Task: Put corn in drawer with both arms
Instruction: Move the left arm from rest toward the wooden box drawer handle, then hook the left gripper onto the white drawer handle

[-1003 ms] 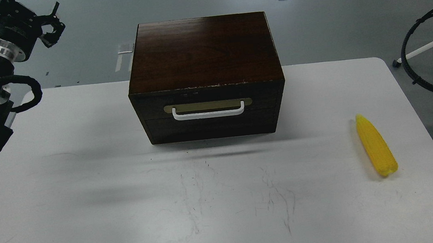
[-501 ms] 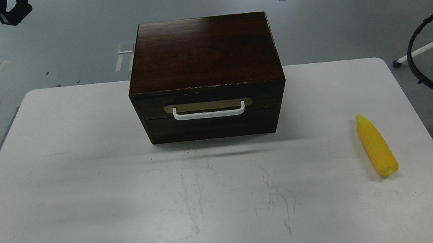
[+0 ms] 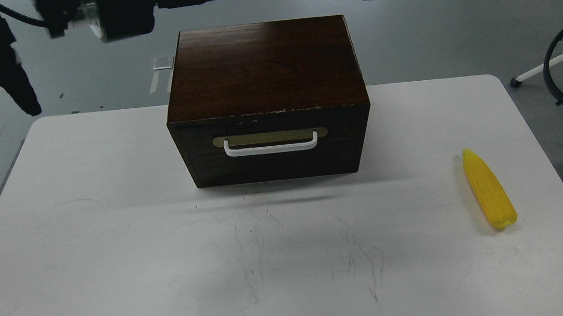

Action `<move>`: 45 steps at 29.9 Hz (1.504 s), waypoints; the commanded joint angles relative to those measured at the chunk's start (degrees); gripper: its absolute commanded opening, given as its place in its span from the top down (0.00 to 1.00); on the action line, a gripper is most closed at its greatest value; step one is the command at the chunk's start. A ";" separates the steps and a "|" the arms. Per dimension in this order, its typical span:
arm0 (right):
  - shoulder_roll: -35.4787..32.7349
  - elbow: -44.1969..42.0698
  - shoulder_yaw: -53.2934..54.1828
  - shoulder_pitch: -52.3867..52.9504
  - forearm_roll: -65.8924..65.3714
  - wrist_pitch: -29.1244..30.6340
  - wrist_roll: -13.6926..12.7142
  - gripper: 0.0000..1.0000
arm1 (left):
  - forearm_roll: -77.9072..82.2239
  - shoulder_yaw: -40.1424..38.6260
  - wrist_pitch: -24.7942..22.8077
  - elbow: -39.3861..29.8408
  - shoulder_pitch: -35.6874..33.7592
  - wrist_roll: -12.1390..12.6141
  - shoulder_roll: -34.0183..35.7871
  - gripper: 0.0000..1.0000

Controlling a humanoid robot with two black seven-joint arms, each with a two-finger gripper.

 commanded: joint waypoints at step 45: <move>-2.32 -2.94 -0.18 -3.72 0.00 0.00 0.05 0.00 | 37.58 33.48 2.00 0.04 -2.52 -4.85 -8.57 0.13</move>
